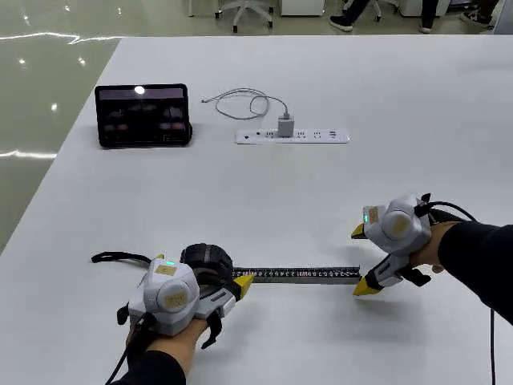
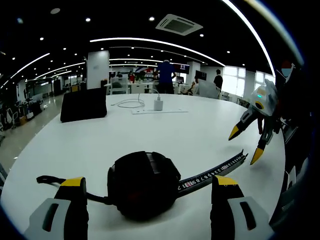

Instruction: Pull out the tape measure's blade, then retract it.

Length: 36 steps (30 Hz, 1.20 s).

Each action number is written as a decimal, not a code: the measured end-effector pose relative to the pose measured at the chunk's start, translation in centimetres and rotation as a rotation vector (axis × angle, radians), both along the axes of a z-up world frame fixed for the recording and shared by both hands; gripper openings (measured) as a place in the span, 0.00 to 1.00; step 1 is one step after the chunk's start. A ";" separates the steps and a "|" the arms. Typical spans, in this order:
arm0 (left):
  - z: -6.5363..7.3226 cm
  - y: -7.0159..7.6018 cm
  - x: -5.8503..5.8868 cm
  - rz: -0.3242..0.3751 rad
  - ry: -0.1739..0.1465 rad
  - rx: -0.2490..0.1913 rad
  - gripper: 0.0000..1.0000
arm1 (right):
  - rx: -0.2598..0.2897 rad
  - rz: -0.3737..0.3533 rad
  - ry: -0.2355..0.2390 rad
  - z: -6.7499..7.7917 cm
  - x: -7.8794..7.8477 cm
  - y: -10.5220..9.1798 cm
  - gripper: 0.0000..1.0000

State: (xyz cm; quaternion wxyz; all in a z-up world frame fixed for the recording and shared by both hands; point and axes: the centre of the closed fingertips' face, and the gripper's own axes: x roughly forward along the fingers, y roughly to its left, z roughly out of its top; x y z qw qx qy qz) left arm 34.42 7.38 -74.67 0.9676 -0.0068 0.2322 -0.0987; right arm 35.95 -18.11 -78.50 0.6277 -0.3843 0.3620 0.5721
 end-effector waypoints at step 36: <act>-1.2 0.3 1.7 0.097 0.091 -0.094 0.72 | -0.201 -0.002 0.041 -1.1 -1.3 -0.6 0.11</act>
